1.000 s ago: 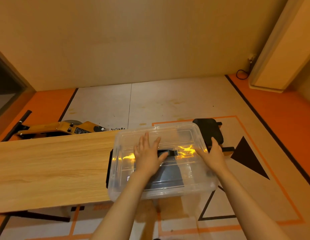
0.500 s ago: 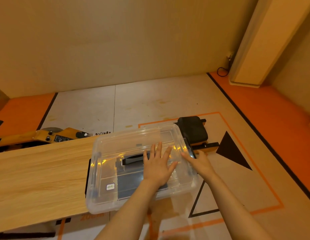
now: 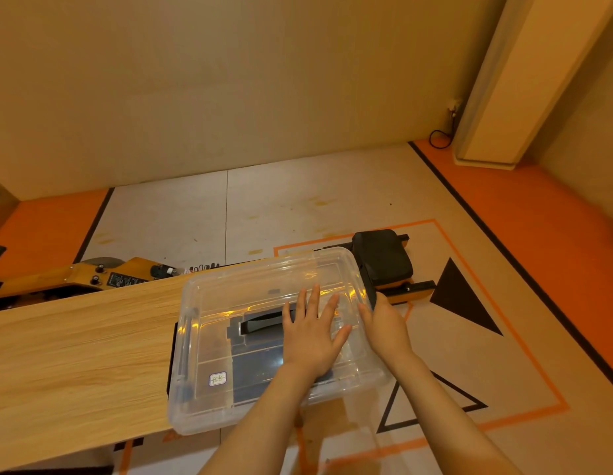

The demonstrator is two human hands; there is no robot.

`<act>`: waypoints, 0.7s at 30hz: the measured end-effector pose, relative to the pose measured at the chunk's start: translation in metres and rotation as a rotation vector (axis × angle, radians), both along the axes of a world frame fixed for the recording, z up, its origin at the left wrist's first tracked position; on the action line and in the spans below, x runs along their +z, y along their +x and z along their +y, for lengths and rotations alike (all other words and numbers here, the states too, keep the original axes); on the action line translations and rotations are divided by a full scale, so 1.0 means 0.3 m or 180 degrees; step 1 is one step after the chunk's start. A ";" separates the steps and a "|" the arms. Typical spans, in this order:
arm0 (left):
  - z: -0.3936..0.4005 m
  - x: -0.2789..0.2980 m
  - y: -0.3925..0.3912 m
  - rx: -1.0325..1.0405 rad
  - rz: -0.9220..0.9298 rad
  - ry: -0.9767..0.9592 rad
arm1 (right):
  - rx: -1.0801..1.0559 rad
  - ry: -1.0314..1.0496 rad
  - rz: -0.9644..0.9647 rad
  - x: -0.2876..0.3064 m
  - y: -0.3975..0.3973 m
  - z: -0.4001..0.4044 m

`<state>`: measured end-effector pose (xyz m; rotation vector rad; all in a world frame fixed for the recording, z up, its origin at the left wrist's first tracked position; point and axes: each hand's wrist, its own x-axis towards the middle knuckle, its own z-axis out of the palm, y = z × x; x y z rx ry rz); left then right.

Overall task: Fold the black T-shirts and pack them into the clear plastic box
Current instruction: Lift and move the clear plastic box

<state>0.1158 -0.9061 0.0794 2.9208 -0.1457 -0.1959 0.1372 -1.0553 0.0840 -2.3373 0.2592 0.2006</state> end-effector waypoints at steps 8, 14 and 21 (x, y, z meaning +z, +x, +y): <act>0.004 0.002 0.006 -0.0060 -0.0003 -0.0019 | 0.0096 -0.0522 -0.0131 0.007 0.007 0.011; 0.110 0.037 -0.014 0.0377 -0.0623 -0.0720 | 0.0611 -0.0773 -0.1015 0.076 0.010 0.190; 0.515 0.038 -0.135 0.1577 -0.0879 -0.0440 | 0.1738 -0.0664 -0.0897 0.085 -0.040 0.543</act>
